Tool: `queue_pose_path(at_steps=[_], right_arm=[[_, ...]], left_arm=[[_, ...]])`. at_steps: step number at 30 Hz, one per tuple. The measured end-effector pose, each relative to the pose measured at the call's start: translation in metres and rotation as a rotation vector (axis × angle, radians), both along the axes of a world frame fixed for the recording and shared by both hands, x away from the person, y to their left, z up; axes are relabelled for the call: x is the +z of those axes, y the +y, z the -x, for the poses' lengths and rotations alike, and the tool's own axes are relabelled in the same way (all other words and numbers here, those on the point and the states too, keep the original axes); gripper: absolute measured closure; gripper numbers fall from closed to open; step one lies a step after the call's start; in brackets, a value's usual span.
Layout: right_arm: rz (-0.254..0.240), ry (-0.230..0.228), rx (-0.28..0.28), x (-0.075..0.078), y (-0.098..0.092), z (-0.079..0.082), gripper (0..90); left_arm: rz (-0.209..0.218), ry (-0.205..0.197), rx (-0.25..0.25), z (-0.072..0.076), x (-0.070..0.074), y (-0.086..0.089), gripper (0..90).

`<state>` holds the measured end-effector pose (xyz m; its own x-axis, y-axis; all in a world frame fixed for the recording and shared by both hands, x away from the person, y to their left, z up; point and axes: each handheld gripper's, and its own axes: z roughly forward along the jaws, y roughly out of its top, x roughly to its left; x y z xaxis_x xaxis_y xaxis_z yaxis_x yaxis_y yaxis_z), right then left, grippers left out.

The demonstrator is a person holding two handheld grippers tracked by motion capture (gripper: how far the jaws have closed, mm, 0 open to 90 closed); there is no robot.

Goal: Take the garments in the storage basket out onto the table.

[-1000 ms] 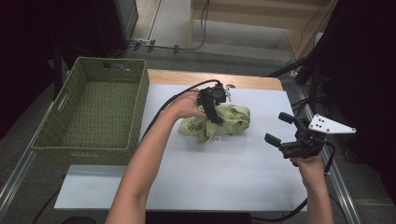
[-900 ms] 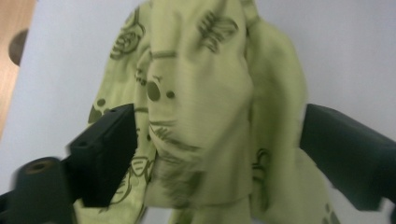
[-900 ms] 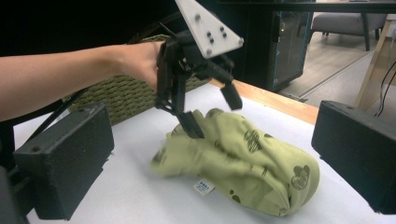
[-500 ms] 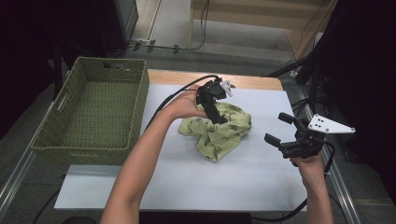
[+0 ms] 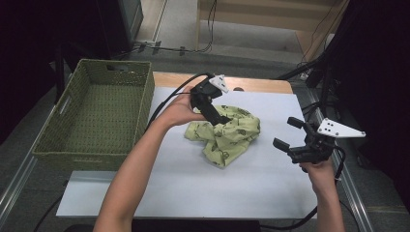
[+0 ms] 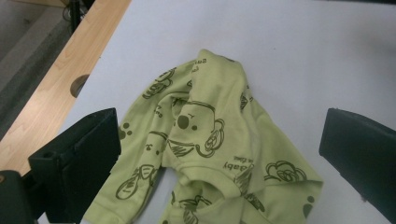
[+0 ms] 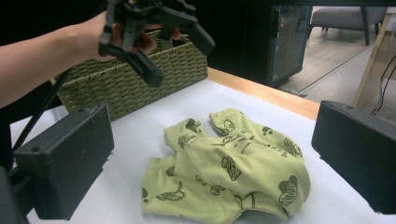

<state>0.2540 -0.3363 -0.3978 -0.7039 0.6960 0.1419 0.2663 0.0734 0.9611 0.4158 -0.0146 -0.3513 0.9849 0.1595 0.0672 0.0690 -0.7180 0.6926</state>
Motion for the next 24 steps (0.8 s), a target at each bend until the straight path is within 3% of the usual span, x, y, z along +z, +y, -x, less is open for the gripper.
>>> queue_pose_path(at_steps=[3,10,14,24], right_arm=[[0.001,0.004,-0.001,-0.001,0.0,-0.001,0.0],[0.009,0.01,-0.003,-0.003,0.001,-0.003,0.0],[0.012,0.015,-0.002,-0.003,0.002,-0.003,0.0],[0.022,0.018,-0.001,-0.005,0.002,-0.004,0.0]], left_arm=[[0.051,0.017,0.027,0.002,0.005,0.017,0.0],[0.104,0.013,0.076,0.011,0.011,0.05,0.0],[0.167,0.017,0.101,0.017,0.011,0.072,0.0],[0.208,0.02,0.166,0.029,0.008,0.122,0.0]])
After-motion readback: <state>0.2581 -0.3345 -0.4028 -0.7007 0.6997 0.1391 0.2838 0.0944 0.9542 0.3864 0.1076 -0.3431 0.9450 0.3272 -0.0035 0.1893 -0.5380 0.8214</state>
